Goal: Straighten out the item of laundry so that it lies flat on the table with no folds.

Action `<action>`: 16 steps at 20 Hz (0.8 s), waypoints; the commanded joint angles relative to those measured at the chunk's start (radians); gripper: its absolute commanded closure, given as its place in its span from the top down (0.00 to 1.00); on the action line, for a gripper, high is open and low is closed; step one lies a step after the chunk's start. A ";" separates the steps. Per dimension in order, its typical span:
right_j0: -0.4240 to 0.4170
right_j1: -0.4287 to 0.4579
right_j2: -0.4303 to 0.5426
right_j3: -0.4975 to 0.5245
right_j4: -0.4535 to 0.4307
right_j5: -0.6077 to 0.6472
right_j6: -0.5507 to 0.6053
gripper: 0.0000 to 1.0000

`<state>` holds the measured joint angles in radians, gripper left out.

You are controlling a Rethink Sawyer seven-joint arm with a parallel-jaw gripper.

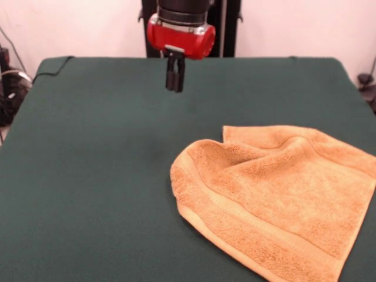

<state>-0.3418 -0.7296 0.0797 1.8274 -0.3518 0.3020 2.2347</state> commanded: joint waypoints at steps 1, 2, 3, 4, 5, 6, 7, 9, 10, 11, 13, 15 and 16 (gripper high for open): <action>-0.162 -0.067 0.345 0.025 -0.109 0.300 -0.557 0.00; -0.197 -0.087 0.386 0.039 -0.111 0.336 -0.603 0.00; -0.230 -0.099 0.427 0.050 -0.108 0.367 -0.643 0.00; -0.263 -0.110 0.469 0.062 -0.105 0.398 -0.683 0.00; -0.294 -0.120 0.510 0.070 -0.103 0.429 -0.730 0.00; -0.326 -0.125 0.552 0.081 -0.098 0.457 -0.773 0.00; -0.351 -0.131 0.581 0.092 -0.093 0.477 -0.805 0.00; -0.399 -0.146 0.635 0.114 -0.088 0.515 -0.869 0.00; -0.419 -0.148 0.658 0.120 -0.087 0.529 -0.896 0.00; -0.444 -0.156 0.682 0.133 -0.079 0.541 -0.919 0.00; -0.484 -0.175 0.723 0.157 -0.058 0.559 -0.949 0.00; -0.513 -0.194 0.752 0.181 -0.038 0.560 -0.957 0.00; -0.517 -0.197 0.760 0.185 -0.030 0.559 -0.953 0.00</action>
<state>-0.8552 -0.8924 0.6107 1.8666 -0.4211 0.7485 1.5932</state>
